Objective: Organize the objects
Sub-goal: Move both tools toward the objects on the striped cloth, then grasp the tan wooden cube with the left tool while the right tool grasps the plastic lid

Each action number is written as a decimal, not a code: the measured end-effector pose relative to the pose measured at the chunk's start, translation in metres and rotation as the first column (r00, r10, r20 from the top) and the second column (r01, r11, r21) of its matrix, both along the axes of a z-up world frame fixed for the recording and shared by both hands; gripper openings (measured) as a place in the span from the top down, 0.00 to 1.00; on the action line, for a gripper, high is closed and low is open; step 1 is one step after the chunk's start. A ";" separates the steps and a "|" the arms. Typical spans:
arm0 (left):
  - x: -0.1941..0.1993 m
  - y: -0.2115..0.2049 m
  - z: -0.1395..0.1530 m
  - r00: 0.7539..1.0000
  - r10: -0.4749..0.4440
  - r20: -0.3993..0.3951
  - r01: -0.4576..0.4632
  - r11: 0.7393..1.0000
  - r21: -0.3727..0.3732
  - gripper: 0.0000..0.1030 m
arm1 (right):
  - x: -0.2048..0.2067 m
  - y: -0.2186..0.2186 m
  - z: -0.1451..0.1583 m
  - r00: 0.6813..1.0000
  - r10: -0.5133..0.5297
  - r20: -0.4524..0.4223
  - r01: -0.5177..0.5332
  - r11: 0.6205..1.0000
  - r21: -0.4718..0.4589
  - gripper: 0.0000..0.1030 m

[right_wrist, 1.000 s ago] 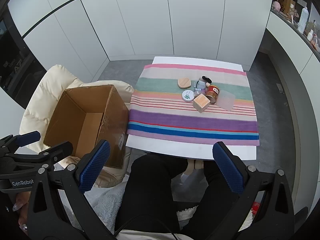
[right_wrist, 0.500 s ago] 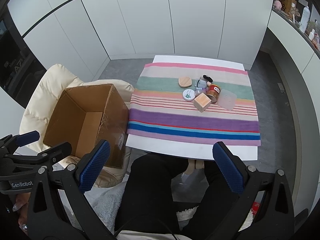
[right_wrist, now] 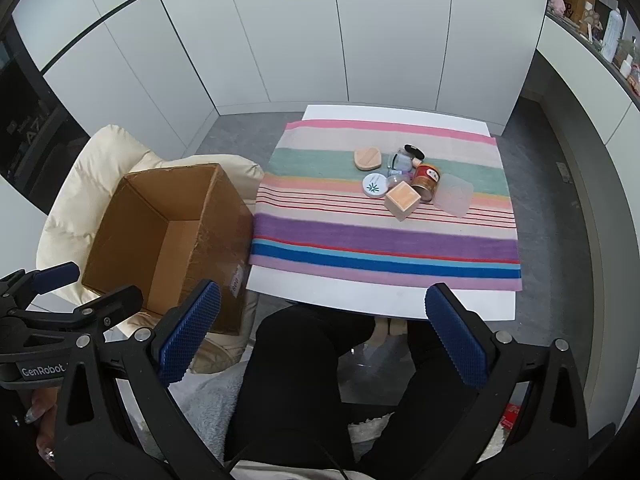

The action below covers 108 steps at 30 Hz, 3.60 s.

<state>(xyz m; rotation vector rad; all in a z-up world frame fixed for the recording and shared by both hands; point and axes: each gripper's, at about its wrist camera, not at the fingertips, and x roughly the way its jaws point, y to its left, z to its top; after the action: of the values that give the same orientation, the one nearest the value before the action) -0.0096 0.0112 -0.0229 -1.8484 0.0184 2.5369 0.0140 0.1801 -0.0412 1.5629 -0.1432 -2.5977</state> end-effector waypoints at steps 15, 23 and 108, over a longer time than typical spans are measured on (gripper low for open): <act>-0.007 0.042 -0.010 0.999 -0.046 0.024 0.045 0.999 0.024 0.00 | -0.005 0.046 -0.001 0.999 -0.049 0.006 0.049 0.998 -0.028 0.00; -0.012 0.071 -0.017 0.996 -0.077 0.036 0.076 0.997 0.029 0.00 | -0.008 0.082 -0.006 0.995 -0.100 0.011 0.100 0.994 -0.031 0.00; -0.242 0.246 -0.322 0.962 -0.244 -0.125 0.259 0.957 0.127 0.48 | -0.219 0.230 -0.327 0.977 -0.215 0.000 0.214 0.970 0.114 0.14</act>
<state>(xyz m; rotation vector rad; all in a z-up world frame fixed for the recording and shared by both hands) -0.2515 0.2568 -0.3449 -1.5472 0.0671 2.3913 -0.2052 0.4097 -0.3678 1.6889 -0.1779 -2.8057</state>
